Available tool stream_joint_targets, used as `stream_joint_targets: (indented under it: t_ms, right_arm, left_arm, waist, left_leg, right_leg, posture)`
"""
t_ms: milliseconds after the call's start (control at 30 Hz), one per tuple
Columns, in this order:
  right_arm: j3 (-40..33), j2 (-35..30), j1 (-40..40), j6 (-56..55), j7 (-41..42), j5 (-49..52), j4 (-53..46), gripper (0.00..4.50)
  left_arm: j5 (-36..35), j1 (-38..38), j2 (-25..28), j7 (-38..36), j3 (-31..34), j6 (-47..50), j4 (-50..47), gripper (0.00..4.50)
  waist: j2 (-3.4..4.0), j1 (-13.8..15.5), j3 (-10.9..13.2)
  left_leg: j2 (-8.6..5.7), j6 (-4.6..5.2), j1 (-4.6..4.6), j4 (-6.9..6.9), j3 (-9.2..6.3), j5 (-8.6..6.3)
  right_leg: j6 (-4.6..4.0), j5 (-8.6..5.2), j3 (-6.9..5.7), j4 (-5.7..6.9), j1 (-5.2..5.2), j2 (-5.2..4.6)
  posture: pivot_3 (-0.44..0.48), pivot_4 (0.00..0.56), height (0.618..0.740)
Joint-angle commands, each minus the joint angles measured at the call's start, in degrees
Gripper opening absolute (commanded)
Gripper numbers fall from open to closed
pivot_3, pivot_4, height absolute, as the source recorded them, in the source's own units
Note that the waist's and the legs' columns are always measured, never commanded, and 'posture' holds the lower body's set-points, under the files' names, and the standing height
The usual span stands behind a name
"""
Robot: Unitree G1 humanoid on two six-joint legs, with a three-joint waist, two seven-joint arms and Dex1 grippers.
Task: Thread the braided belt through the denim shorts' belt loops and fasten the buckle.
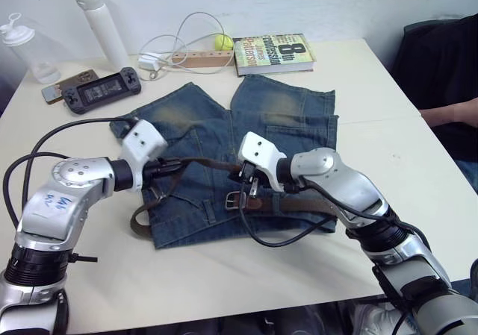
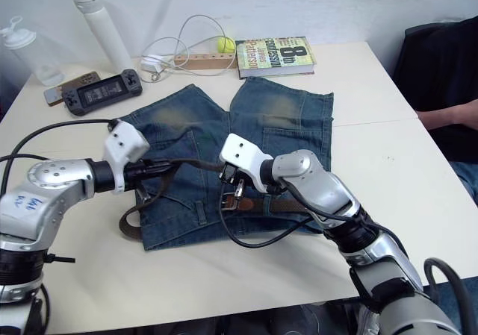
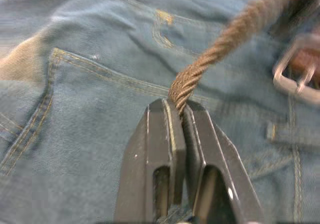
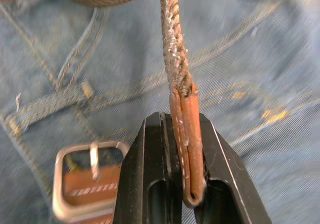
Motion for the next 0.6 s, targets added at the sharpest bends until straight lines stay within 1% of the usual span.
stream_joint_targets:
  t_ms: [33, 67, 100, 133, 200, 233, 267, 300, 333, 367, 400, 433, 500, 533, 600]
  right_arm:
    - [-0.4, 1.1, -1.8, -8.9, 0.0, -3.2, 1.1, 0.0]
    - [-0.1, 1.2, -1.9, -10.6, 0.1, -3.8, 1.7, 0.0]
    - [0.5, 1.3, -2.1, -13.0, 0.1, -5.0, 2.4, 0.0]
    - [1.3, 1.4, -2.4, -15.7, 0.0, -6.3, 3.3, 0.0]
    - [2.1, 1.6, -2.6, -20.3, -0.2, -8.5, 5.0, 0.0]
    - [2.5, 1.8, -2.6, -24.0, -0.5, -10.1, 6.5, 0.0]
    - [2.6, 2.0, -2.6, -26.8, -0.7, -11.3, 7.7, 0.0]
    - [2.6, 2.5, -2.5, -30.7, -1.1, -12.2, 9.3, 0.0]
    - [2.4, 3.0, -2.4, -33.6, -1.4, -12.8, 10.5, 0.0]
    - [2.7, 3.2, -2.5, -37.2, -1.4, -13.9, 11.8, 0.0]
    - [2.8, 3.4, -2.5, -40.2, -1.4, -14.7, 13.0, 0.0]
    - [2.8, 3.5, -2.5, -42.2, -1.4, -15.3, 13.8, 0.0]
    - [2.8, 3.6, -2.6, -46.9, -1.0, -16.6, 15.7, 0.0]
    - [2.7, 3.7, -2.6, -49.0, -0.9, -17.1, 16.4, 0.0]
    - [2.3, 3.8, -2.4, -52.7, -0.9, -17.9, 17.3, 0.0]
  left_arm:
    - [-9.7, -3.5, 1.4, 2.9, 15.7, 18.4, 1.0, 1.56]
    - [-10.3, -4.9, 1.6, 3.9, 18.6, 22.0, 1.7, 1.74]
    - [-11.1, -7.4, 1.6, 4.0, 22.7, 27.8, 3.0, 2.13]
    - [-14.8, -8.4, 2.7, 3.7, 26.2, 31.8, 5.0, 2.39]
    - [-24.5, -7.8, 5.6, 4.4, 30.2, 35.3, 8.7, 3.16]
    - [-33.5, -4.2, 8.5, 5.9, 30.6, 35.3, 9.8, 3.5]
    - [-40.8, -1.5, 10.7, 8.2, 30.8, 35.3, 10.7, 3.84]
    - [-53.2, 3.4, 13.8, 10.7, 30.6, 35.3, 11.5, 4.38]
    - [-67.7, 10.2, 17.6, 16.0, 29.2, 30.8, 11.2, 4.45]
    - [-76.7, 16.8, 19.5, 17.5, 28.4, 27.2, 9.4, 4.45]
    - [-81.8, 22.0, 20.1, 17.7, 27.6, 24.0, 7.4, 4.45]
    - [-83.4, 25.4, 20.3, 17.1, 27.2, 21.5, 5.7, 4.45]
    - [-83.4, 30.2, 16.1, 19.2, 24.7, 14.9, 0.8, 4.45]
    - [-83.4, 31.0, 10.6, 24.0, 22.3, 9.4, -2.9, 4.45]
    - [-83.4, 30.9, -1.2, 36.5, 17.3, -2.4, -10.7, 4.45]
  waist:
    - [-0.04, -0.3, 0.0]
    - [-0.04, -0.4, 0.0]
    - [-0.04, -0.5, 0.0]
    - [-0.06, -0.8, 0.0]
    - [-0.11, -1.4, -0.1]
    - [-0.11, -1.8, -0.1]
    - [-0.09, -2.2, 0.0]
    - [-0.1, -2.7, 0.0]
    - [-0.11, -2.8, 0.0]
    - [-0.13, -3.1, 0.0]
    - [-0.14, -3.3, 0.0]
    - [-0.08, -3.3, 0.0]
    - [-0.06, -2.7, 0.0]
    - [-0.05, -2.4, 0.0]
    - [0.17, -1.1, 0.0]
  left_leg:
    - [0.0, 0.0, 0.0, 0.0, -0.03, 0.0]
    - [0.0, 0.0, 0.0, 0.0, -0.03, 0.0]
    - [0.0, 0.0, 0.01, 0.0, -0.03, 0.0]
    - [0.0, 0.0, 0.01, 0.0, -0.03, 0.0]
    - [-0.01, -0.01, 0.01, 0.01, -0.05, 0.0]
    - [-0.01, -0.02, 0.02, 0.01, -0.08, 0.01]
    - [-0.01, -0.02, 0.09, -0.06, -0.09, 0.01]
    - [-0.01, -0.02, 0.12, -0.08, -0.09, 0.01]
    - [-0.01, -0.02, 0.12, -0.1, -0.11, 0.01]
    - [0.0, -0.02, 0.14, -0.11, -0.14, 0.01]
    - [0.0, -0.01, 0.14, -0.09, -0.14, 0.0]
    - [0.0, -0.01, 0.15, -0.11, -0.15, 0.0]
    - [-0.02, -0.02, 0.18, -0.11, -0.15, 0.0]
    - [-0.03, -0.03, 0.23, -0.1, -0.14, 0.0]
    - [-0.06, -0.07, 0.35, -0.07, -0.15, 0.01]
  right_leg:
    - [0.0, 0.0, -0.02, 0.0, 0.0, 0.0]
    - [0.0, 0.0, -0.02, 0.02, 0.0, 0.0]
    - [0.0, 0.0, -0.02, 0.03, 0.01, 0.0]
    - [0.0, 0.0, -0.02, 0.03, 0.02, 0.0]
    - [0.0, 0.0, -0.06, 0.04, 0.02, 0.0]
    - [0.0, 0.0, -0.07, 0.07, 0.01, 0.02]
    - [0.0, 0.0, -0.02, 0.12, 0.02, 0.02]
    - [0.0, 0.0, -0.01, 0.11, 0.04, 0.01]
    - [0.0, 0.0, 0.0, 0.11, 0.04, 0.01]
    - [0.0, 0.0, 0.0, 0.08, 0.04, 0.03]
    - [0.0, 0.0, 0.01, 0.09, 0.03, 0.03]
    - [0.0, 0.0, 0.02, 0.06, 0.03, 0.03]
    - [-0.02, -0.01, 0.0, -0.08, 0.07, 0.01]
    - [-0.03, -0.01, 0.02, -0.1, 0.1, 0.0]
    - [-0.08, 0.02, 0.03, -0.08, 0.22, -0.01]
  posture:
    - [0.0, 0.15, 0.734]
    - [0.0, 0.15, 0.734]
    - [0.0, 0.15, 0.734]
    - [0.0, 0.15, 0.734]
    - [0.0, 0.15, 0.734]
    - [0.0, 0.15, 0.734]
    - [0.0, 0.15, 0.734]
    - [0.0, 0.15, 0.734]
    - [0.0, 0.15, 0.734]
    - [0.0, 0.15, 0.734]
    - [0.0, 0.15, 0.734]
    - [0.0, 0.15, 0.734]
    - [0.0, 0.15, 0.734]
    - [0.0, 0.15, 0.734]
    - [0.0, 0.15, 0.734]
